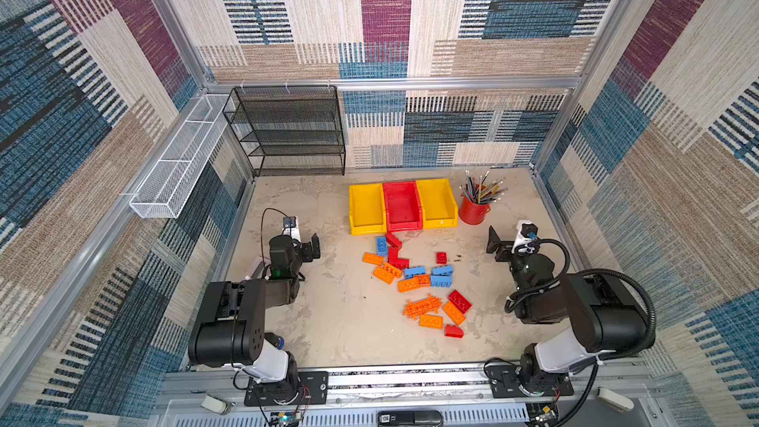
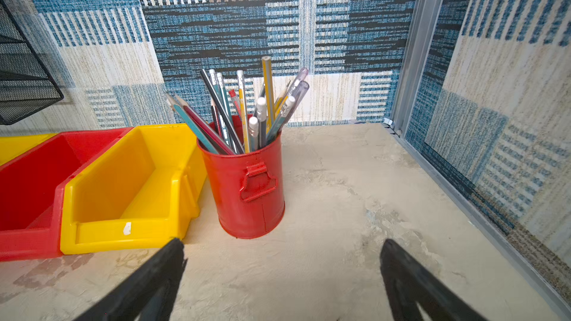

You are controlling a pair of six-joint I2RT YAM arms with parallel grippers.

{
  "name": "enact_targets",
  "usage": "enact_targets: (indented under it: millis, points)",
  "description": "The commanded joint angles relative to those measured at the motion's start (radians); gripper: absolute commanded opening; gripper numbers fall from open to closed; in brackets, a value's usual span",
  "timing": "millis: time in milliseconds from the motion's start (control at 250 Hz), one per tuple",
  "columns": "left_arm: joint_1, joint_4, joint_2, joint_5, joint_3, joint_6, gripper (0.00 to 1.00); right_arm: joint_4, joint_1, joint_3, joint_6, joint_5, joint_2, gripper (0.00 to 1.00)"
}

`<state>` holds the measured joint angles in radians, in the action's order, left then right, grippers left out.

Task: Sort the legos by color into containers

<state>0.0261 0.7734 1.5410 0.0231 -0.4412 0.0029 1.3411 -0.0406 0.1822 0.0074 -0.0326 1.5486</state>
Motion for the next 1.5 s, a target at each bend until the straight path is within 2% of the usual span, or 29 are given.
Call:
enact_targets:
  millis: [0,1496]
  points:
    - [0.001,0.021,0.0,-0.004,0.0,0.0,0.99,0.035,0.001,-0.003,0.006,0.008,-0.004,0.99]
    - [0.001,0.016,0.001,-0.005,-0.002,-0.001,0.99,0.033,0.001,-0.003,0.006,0.007,-0.005,0.99]
